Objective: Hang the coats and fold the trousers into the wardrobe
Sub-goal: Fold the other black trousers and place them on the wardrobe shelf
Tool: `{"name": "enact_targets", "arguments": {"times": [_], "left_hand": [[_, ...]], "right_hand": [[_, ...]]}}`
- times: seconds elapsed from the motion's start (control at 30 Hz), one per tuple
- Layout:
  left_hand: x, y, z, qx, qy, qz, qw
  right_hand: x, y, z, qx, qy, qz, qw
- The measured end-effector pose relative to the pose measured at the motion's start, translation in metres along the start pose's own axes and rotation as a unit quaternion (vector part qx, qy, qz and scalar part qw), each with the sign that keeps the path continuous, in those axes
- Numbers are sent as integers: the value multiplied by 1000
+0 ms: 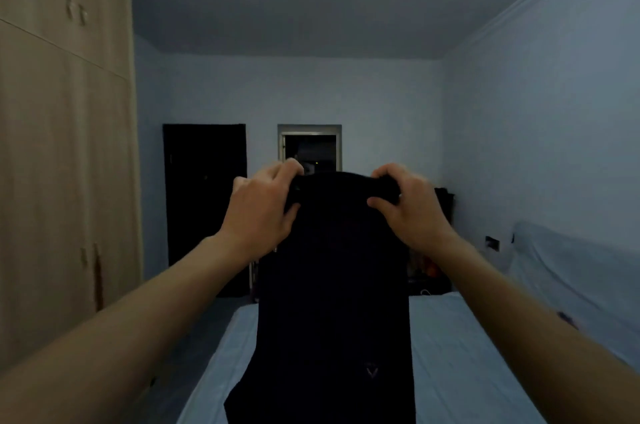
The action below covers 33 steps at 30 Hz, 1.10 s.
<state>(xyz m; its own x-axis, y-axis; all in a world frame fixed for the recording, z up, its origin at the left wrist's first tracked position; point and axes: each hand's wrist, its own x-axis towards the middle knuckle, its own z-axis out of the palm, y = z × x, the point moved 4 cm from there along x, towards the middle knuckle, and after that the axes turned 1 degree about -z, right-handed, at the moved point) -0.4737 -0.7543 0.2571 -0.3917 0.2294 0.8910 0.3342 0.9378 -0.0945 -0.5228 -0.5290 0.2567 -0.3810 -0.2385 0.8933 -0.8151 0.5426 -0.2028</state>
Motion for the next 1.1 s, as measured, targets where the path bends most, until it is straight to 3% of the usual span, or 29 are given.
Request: {"name": "enact_targets", "arguments": {"times": [0.1, 0.2, 0.33, 0.5, 0.73, 0.97, 1.1], "left_hand": [[38, -54, 70, 35, -27, 7, 999], [86, -97, 111, 52, 20, 12, 998], [126, -128, 123, 55, 100, 39, 993], [108, -141, 131, 49, 99, 47, 993], [8, -116, 122, 8, 0, -21, 1000], [-147, -17, 71, -67, -135, -51, 987], [-238, 41, 48, -113, -242, -57, 962]], "right_hand": [[42, 55, 63, -28, -8, 18, 999], [94, 88, 99, -44, 33, 19, 998], [142, 98, 110, -63, 97, -21, 993], [138, 105, 130, -65, 94, -46, 992], [48, 84, 139, -44, -4, -28, 999], [-128, 33, 88, -1, -105, 10, 994], [-232, 7, 63, 33, -170, 61, 983]]}}
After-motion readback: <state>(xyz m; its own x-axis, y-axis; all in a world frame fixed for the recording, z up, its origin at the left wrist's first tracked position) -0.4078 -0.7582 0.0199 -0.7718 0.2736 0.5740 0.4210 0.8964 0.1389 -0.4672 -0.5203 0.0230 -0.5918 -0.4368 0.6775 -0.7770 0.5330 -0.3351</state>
